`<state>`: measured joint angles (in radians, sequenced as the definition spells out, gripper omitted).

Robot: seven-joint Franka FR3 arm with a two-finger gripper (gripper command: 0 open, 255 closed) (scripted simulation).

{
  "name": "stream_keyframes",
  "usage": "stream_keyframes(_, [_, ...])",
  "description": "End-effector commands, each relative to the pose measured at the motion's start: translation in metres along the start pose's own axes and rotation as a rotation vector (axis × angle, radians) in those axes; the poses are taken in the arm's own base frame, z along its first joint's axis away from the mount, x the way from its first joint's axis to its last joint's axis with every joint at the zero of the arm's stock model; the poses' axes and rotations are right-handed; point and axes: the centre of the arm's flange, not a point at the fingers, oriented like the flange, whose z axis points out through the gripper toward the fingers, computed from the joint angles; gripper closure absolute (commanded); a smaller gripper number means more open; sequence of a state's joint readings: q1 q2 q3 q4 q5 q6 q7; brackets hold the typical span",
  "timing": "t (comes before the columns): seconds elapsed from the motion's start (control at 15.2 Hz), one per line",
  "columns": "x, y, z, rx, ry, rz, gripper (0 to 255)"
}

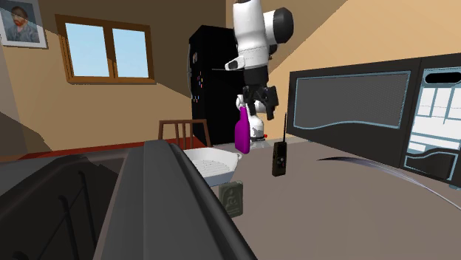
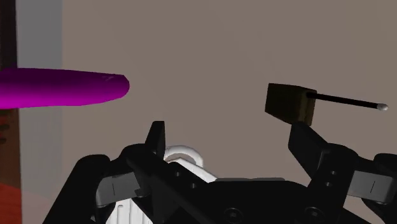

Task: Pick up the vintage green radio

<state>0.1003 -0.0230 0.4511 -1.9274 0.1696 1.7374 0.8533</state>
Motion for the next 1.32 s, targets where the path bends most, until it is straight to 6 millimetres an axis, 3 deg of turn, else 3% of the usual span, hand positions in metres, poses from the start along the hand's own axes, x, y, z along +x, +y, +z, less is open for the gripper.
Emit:
stream_keyframes(0.0, [0.009, -0.028, 0.005, 0.005, -0.023, 0.026, 0])
stream_keyframes(0.33, [0.026, -0.082, 0.016, 0.015, -0.072, 0.08, 0])
stream_keyframes(0.79, [0.035, -0.084, 0.055, 0.015, -0.072, 0.08, 0])
stream_keyframes(0.92, [0.035, -0.084, 0.055, 0.015, -0.072, 0.08, 0])
stream_keyframes(0.99, [0.035, -0.084, 0.054, 0.015, -0.072, 0.08, 255])
stream_keyframes(1.25, [0.036, -0.084, 0.054, 0.015, -0.072, 0.08, 255])
